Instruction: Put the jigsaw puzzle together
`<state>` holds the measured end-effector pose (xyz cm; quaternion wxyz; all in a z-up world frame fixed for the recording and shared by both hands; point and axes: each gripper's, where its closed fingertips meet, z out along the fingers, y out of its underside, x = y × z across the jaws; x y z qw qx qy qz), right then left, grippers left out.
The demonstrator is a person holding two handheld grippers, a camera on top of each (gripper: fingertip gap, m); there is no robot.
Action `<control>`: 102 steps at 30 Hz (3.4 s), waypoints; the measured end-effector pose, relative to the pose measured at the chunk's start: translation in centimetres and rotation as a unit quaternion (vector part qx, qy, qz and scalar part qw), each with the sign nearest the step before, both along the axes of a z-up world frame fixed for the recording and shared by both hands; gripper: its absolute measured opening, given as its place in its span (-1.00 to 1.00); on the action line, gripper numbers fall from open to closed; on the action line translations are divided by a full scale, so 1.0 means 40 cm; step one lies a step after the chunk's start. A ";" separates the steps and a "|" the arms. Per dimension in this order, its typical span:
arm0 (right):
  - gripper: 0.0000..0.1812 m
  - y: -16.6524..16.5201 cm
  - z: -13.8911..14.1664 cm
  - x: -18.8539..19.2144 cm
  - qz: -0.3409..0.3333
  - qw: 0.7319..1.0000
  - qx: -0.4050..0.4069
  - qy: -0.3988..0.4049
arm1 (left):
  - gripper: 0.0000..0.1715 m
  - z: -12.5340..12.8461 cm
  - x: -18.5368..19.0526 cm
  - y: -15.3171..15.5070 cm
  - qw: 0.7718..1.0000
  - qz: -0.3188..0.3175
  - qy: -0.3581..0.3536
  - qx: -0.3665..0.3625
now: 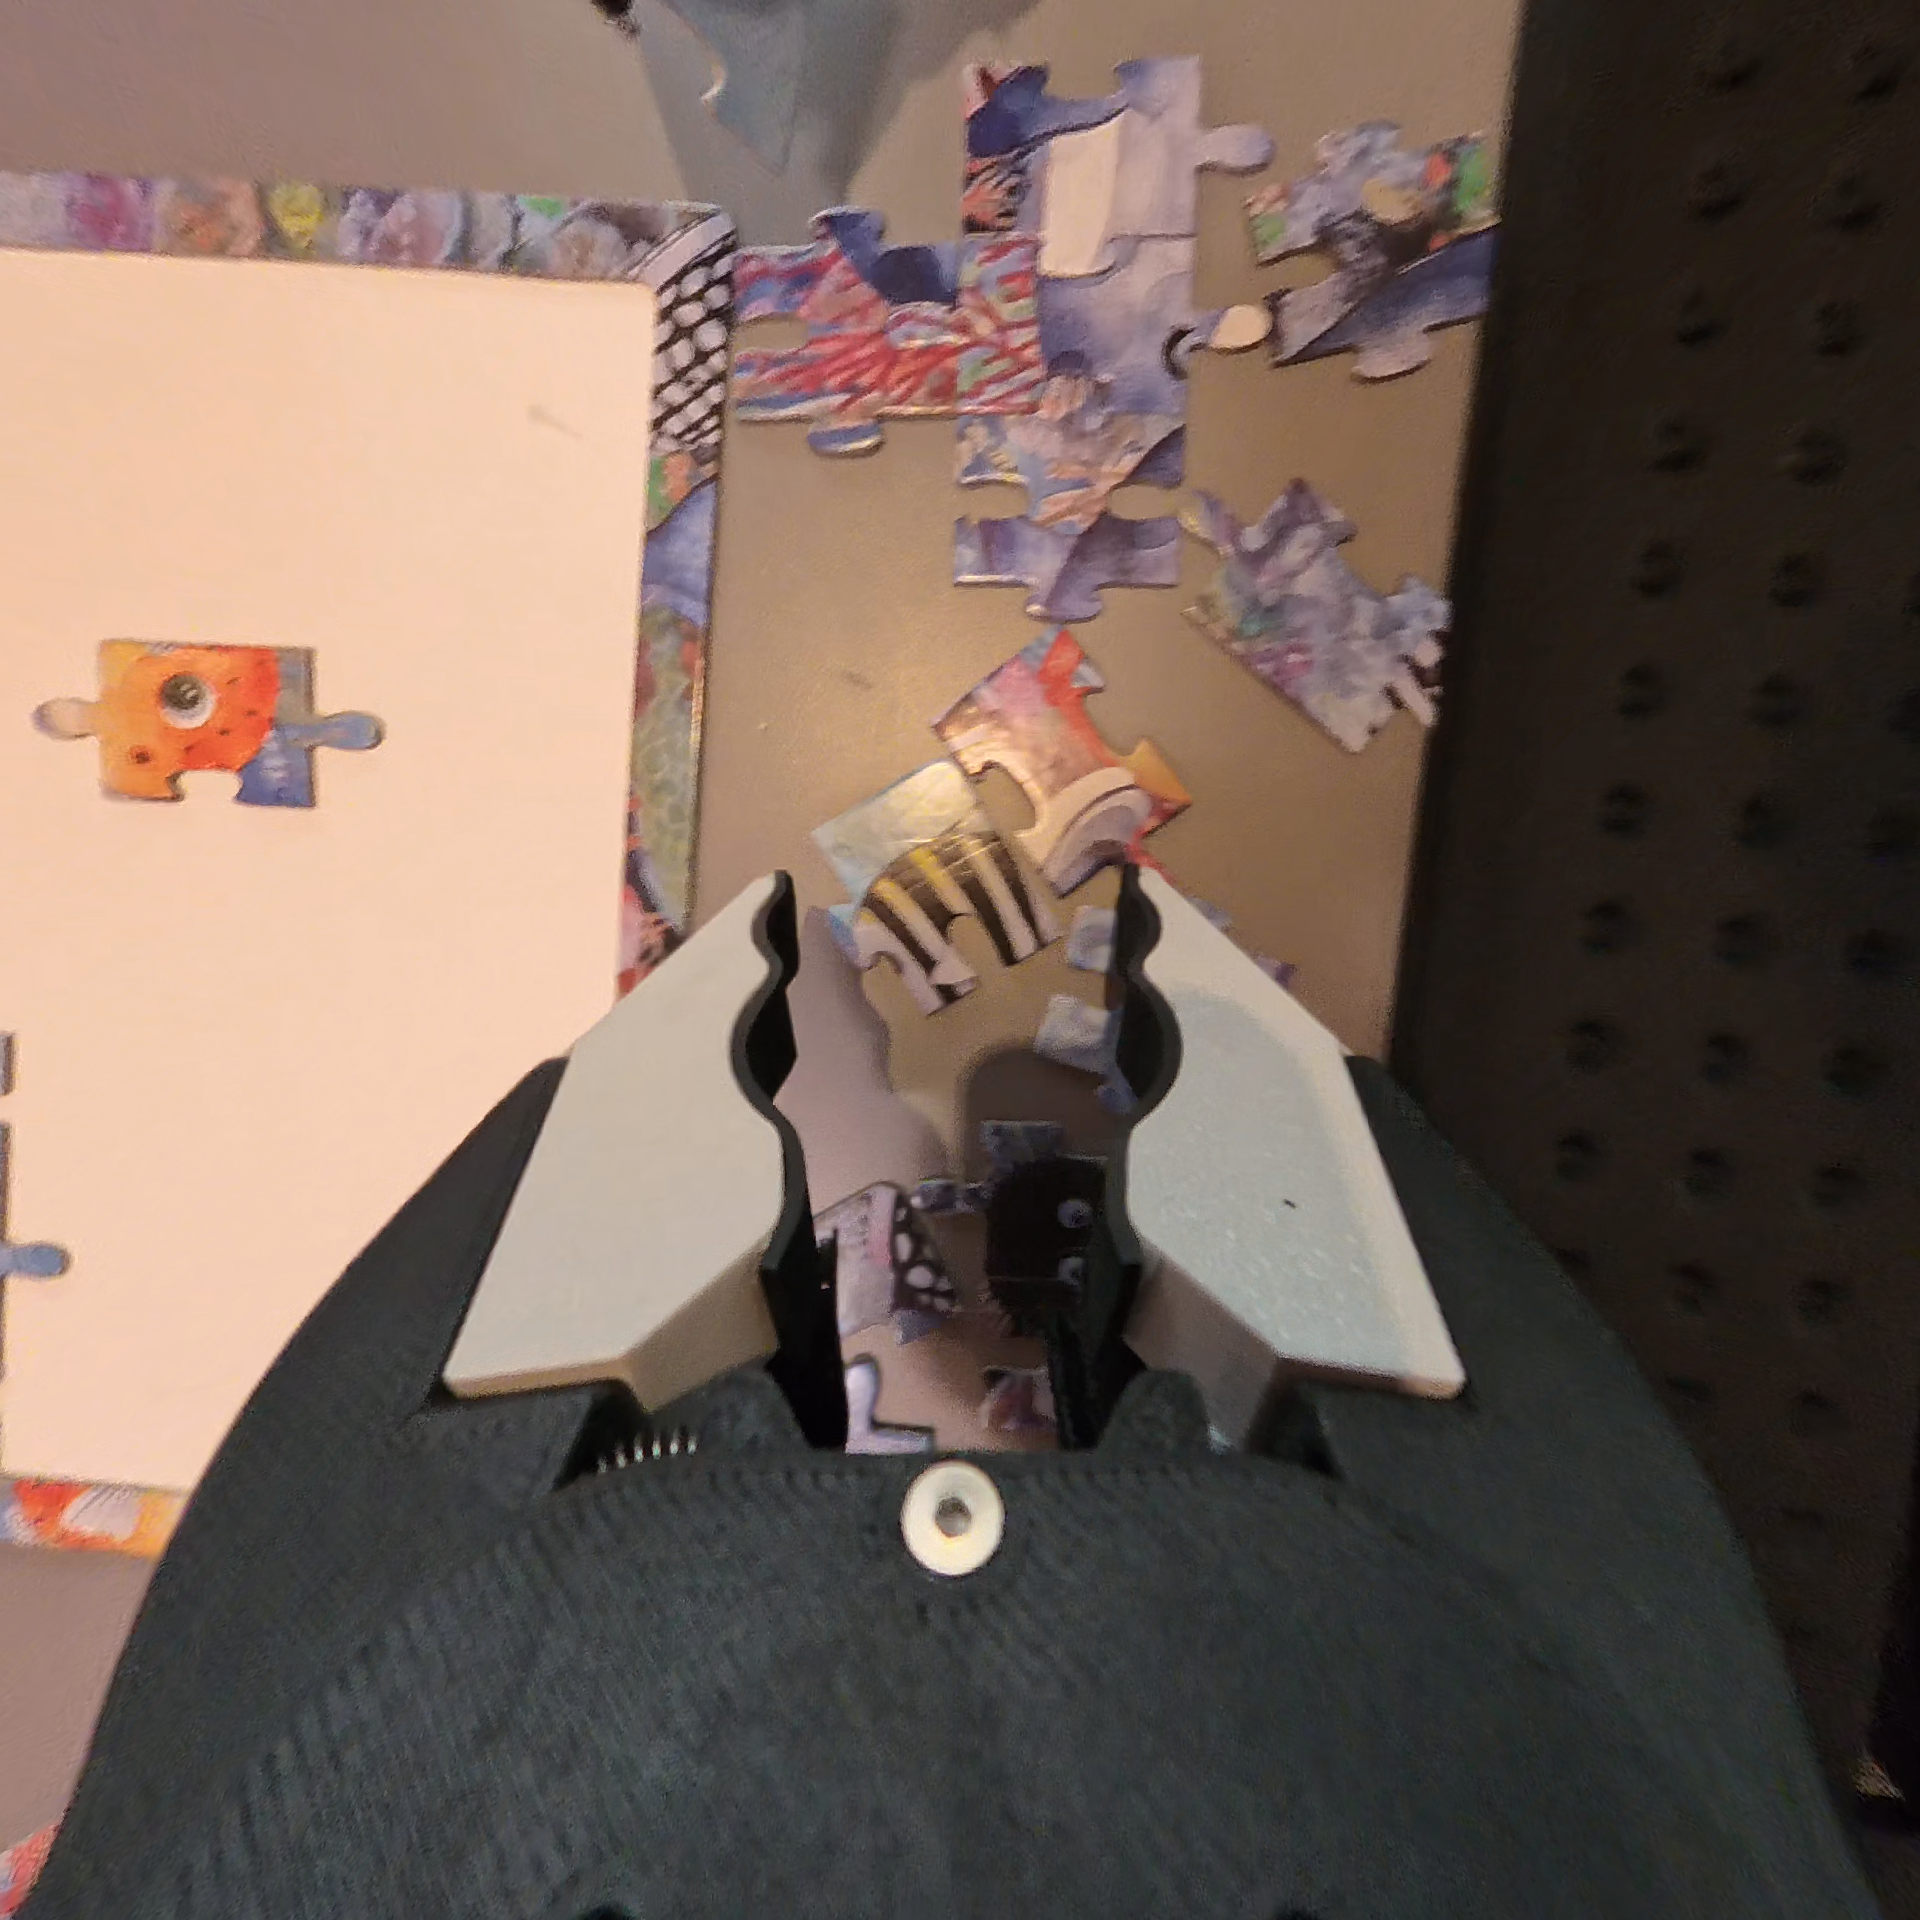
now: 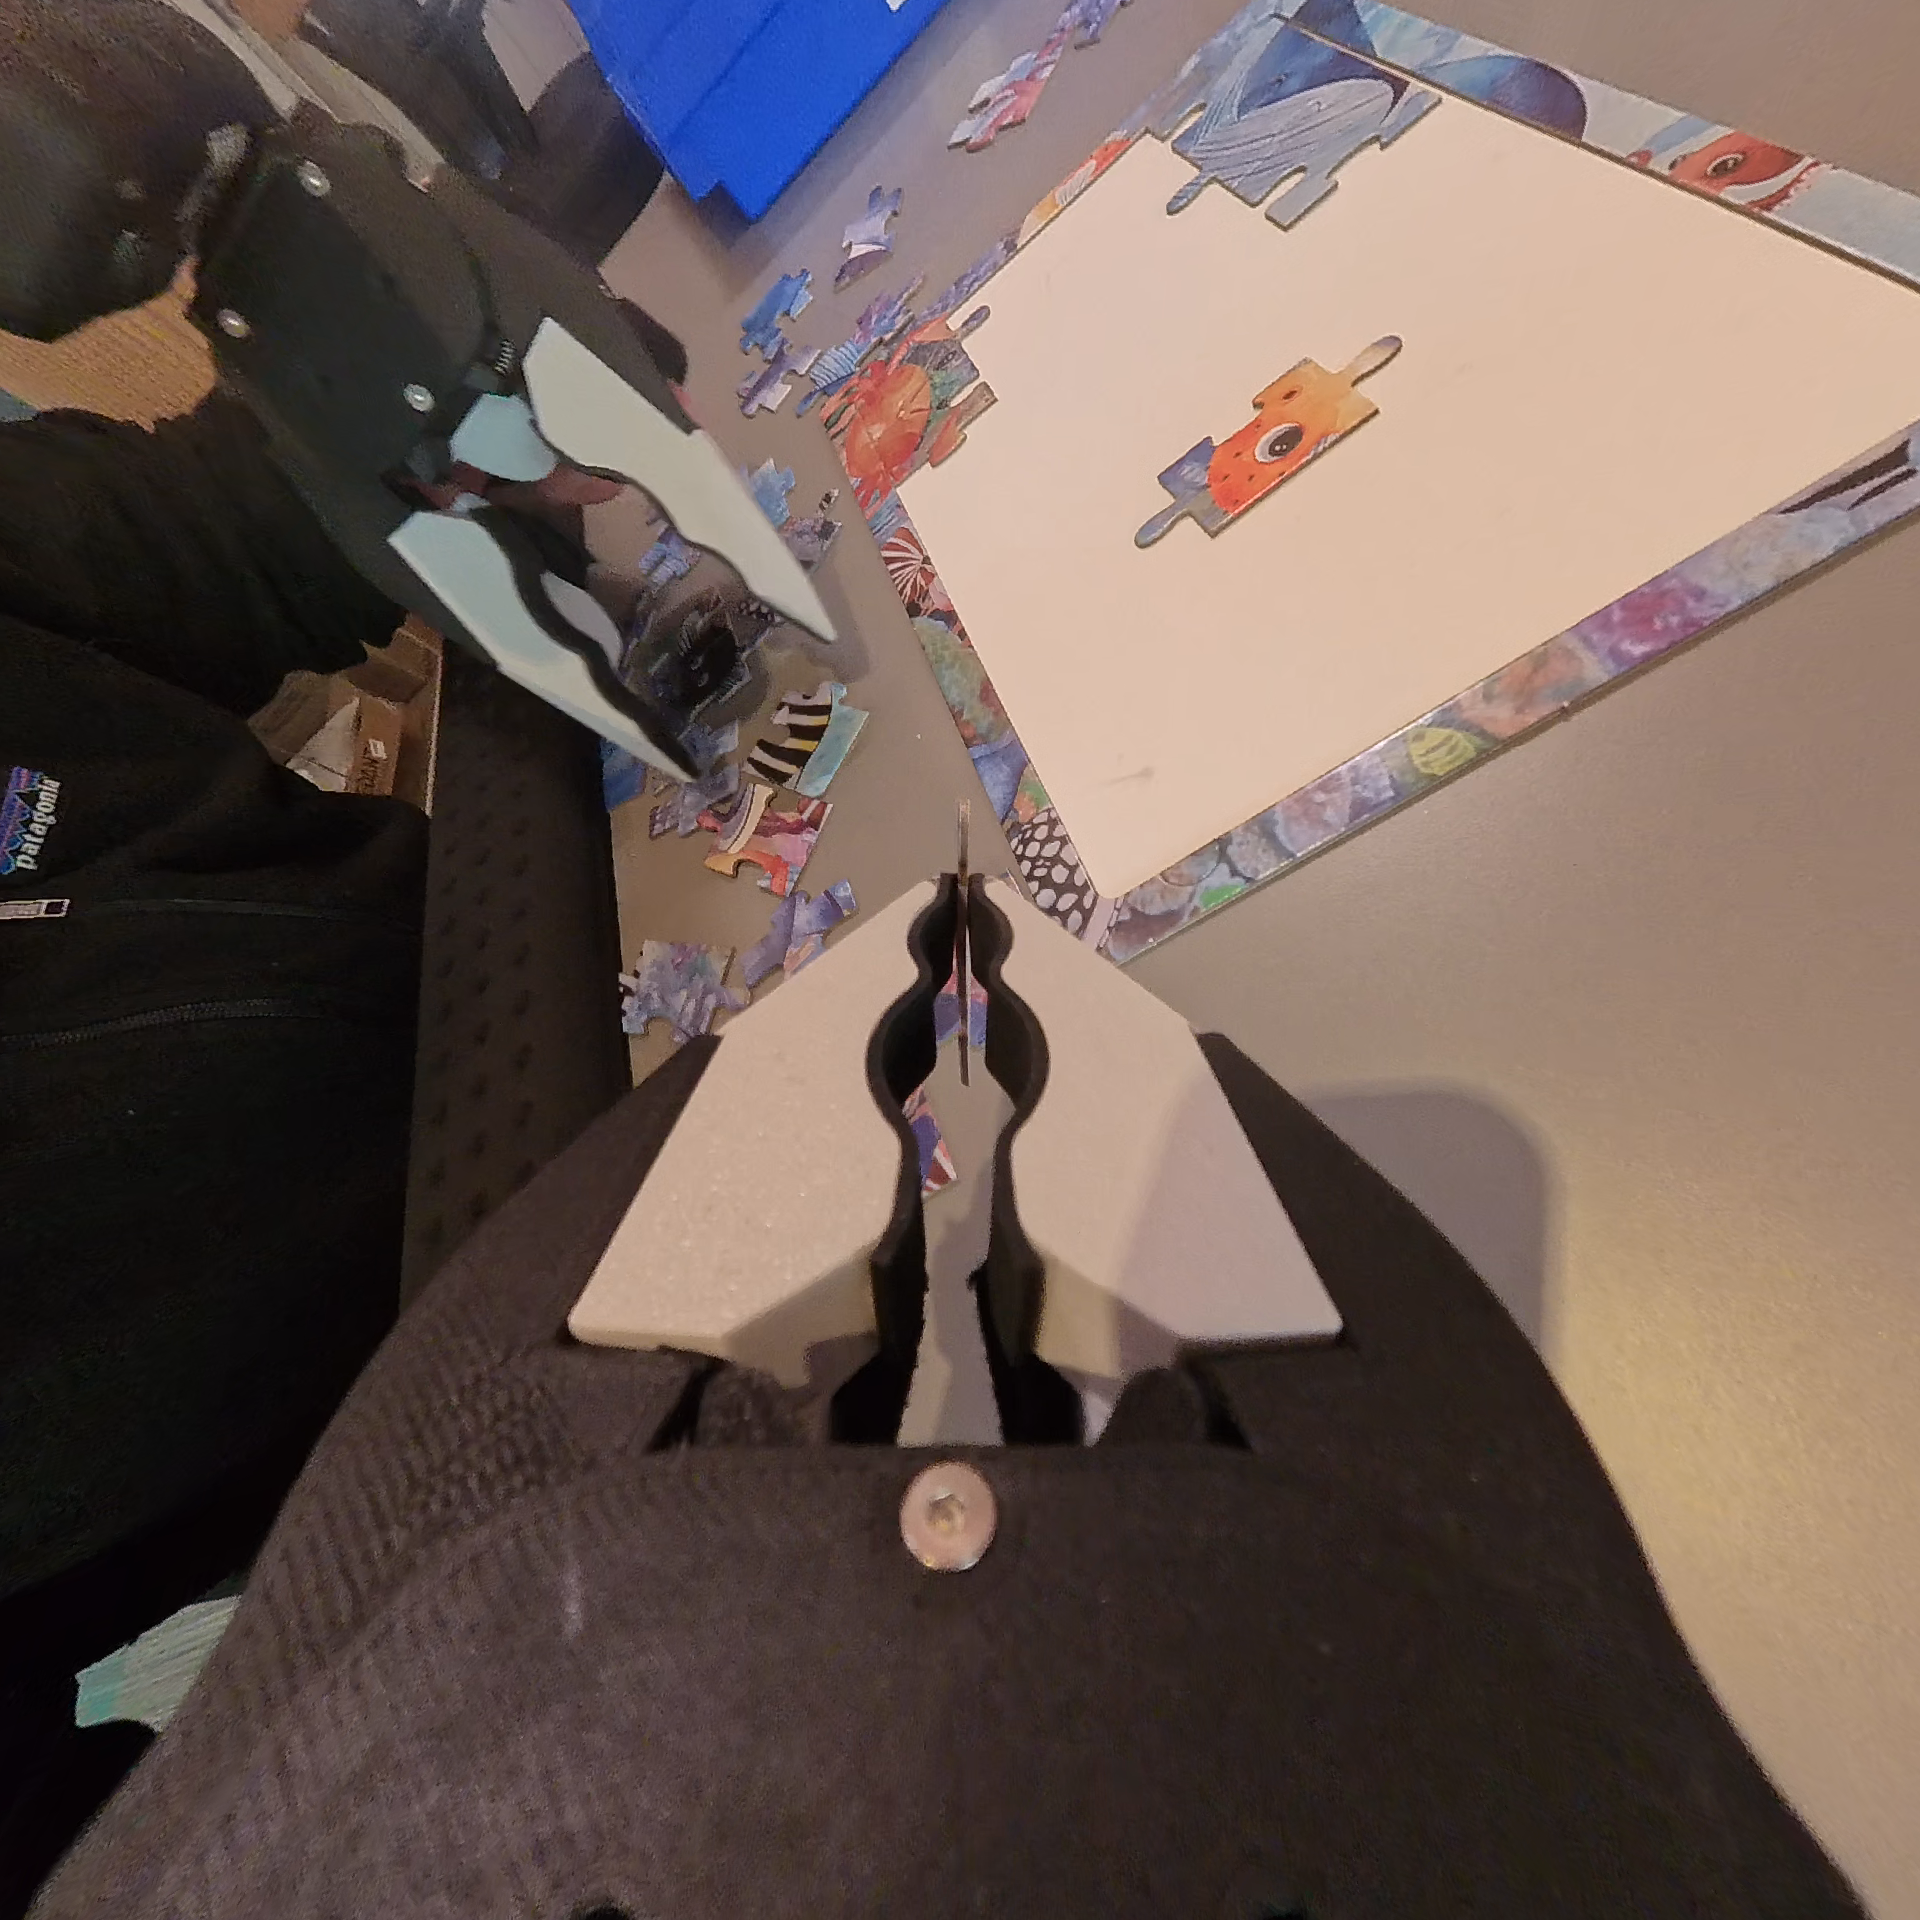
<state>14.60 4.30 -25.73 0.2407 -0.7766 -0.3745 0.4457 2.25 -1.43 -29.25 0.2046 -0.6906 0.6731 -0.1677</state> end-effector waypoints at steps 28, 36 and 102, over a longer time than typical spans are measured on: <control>-1.00 -0.009 -0.023 0.012 0.005 1.000 -0.014 -0.015 | -0.63 -0.048 0.063 -0.070 1.000 -0.011 0.007 -0.011; -0.62 0.009 -0.032 0.023 -0.012 0.999 0.001 -0.040 | -1.00 -0.033 0.066 -0.060 0.999 -0.036 -0.017 0.016; -0.79 0.009 -0.004 -0.022 0.021 0.996 0.087 -0.028 | -0.03 -0.051 -0.079 -0.045 0.999 -0.007 0.008 -0.034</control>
